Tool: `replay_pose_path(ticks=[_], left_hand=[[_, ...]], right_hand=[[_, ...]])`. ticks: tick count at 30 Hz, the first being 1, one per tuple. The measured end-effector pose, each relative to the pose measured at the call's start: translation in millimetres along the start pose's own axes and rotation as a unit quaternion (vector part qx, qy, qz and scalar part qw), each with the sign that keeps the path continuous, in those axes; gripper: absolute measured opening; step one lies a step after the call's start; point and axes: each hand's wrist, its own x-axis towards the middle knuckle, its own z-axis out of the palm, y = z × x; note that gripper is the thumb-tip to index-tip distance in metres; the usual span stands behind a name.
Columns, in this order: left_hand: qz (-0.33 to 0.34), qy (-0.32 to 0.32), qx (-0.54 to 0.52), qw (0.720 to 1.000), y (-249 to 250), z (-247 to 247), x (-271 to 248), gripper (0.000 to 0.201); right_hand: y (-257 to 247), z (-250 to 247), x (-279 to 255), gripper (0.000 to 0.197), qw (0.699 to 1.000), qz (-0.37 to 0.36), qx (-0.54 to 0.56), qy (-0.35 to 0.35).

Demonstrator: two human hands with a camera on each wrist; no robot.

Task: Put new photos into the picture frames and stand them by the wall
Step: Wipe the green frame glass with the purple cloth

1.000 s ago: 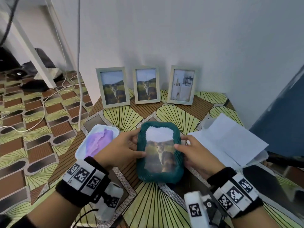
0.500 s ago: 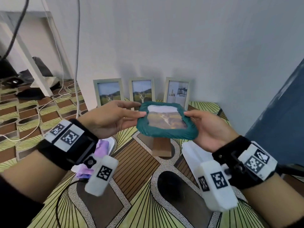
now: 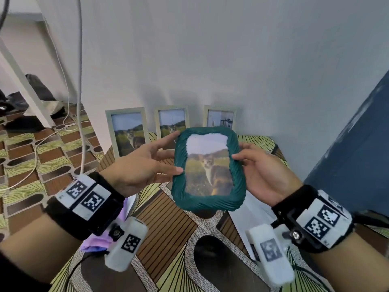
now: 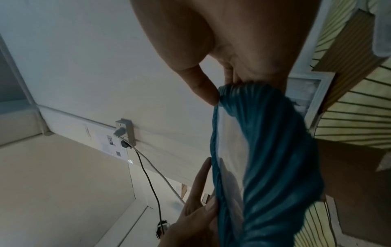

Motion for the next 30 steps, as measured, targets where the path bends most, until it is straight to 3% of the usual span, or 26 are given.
replay_pose_path(ticks=[4, 8, 14, 21, 30], left_hand=[[0.039, -0.01, 0.056, 0.998, 8, 5, 18, 0.094], [0.086, -0.012, 0.134, 0.987, 21, 17, 37, 0.093], [0.135, -0.014, 0.206, 0.969, 35, 40, 74, 0.095], [0.124, -0.009, 0.179, 0.976, 34, 68, 141, 0.084], [0.115, -0.025, 0.158, 0.98, 25, 97, 225, 0.083]], right_hand=[[-13, -4, 9, 0.012, 1.0, -0.027, 0.007, 0.014], [-37, -13, 12, 0.006, 0.995, -0.059, -0.071, 0.024], [-79, -41, 15, 0.017, 0.974, -0.074, -0.214, 0.017], [-113, -83, 52, 0.021, 0.972, -0.07, -0.224, 0.022], [-127, -143, 108, 0.024, 0.958, -0.107, -0.253, 0.079]])
